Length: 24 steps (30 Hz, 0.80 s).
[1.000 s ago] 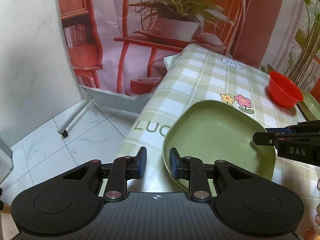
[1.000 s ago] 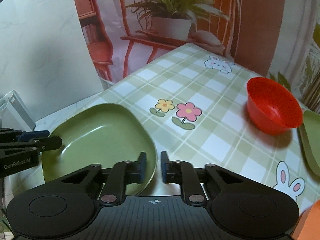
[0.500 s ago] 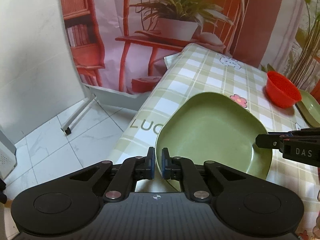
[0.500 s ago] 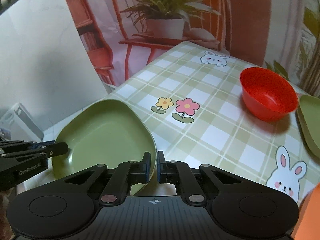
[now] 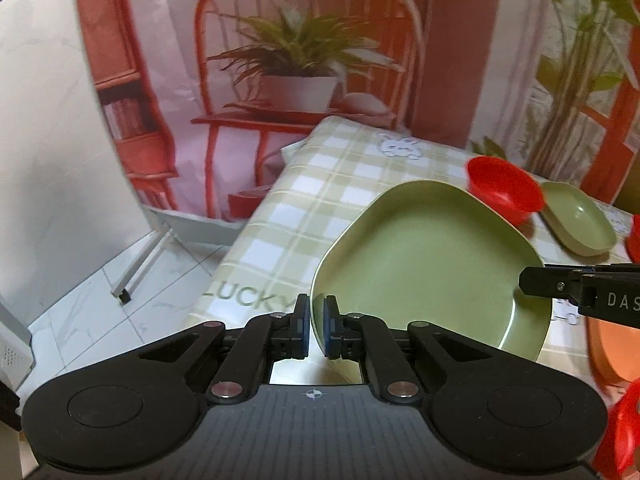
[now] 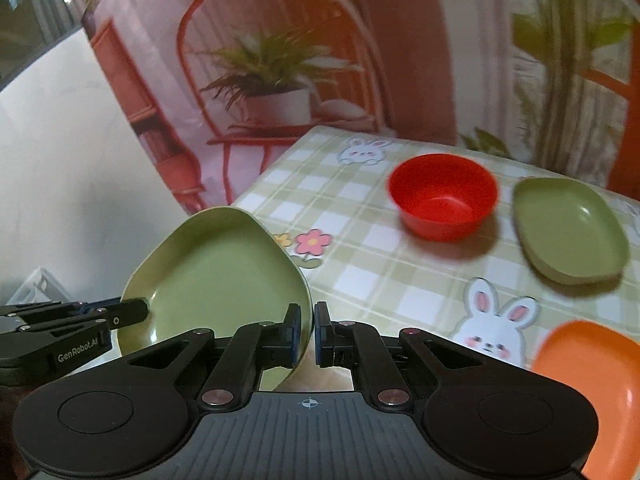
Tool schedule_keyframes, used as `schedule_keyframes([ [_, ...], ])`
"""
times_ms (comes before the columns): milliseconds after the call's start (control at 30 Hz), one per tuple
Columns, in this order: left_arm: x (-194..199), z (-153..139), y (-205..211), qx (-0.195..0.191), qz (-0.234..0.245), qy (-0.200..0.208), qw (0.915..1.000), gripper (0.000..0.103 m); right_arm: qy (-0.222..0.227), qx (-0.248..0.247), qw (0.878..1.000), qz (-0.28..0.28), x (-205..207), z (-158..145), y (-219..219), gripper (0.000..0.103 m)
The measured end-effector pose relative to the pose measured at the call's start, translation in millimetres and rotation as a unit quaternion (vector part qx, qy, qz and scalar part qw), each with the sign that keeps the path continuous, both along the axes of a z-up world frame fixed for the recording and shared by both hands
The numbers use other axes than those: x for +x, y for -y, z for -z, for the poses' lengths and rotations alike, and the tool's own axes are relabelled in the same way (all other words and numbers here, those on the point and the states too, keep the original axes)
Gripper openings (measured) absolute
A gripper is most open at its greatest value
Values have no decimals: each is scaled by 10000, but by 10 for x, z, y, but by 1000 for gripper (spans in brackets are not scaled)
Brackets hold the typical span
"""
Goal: Organize plates and bowls
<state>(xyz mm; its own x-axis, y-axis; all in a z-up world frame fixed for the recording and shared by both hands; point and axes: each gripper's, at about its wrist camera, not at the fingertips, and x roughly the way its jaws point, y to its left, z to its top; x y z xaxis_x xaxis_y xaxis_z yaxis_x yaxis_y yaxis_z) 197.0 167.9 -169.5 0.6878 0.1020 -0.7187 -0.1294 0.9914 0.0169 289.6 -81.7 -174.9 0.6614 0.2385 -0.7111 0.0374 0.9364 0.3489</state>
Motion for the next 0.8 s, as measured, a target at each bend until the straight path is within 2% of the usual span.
schedule_keyframes([
  [467,6,-120,846,85,700,17,9975,8,248,383,9951,880,-620,7,916,7],
  [800,217,-123,1503,265,1344,18,9906,8,211,672,9850,1575,-1006,190,1540,7],
])
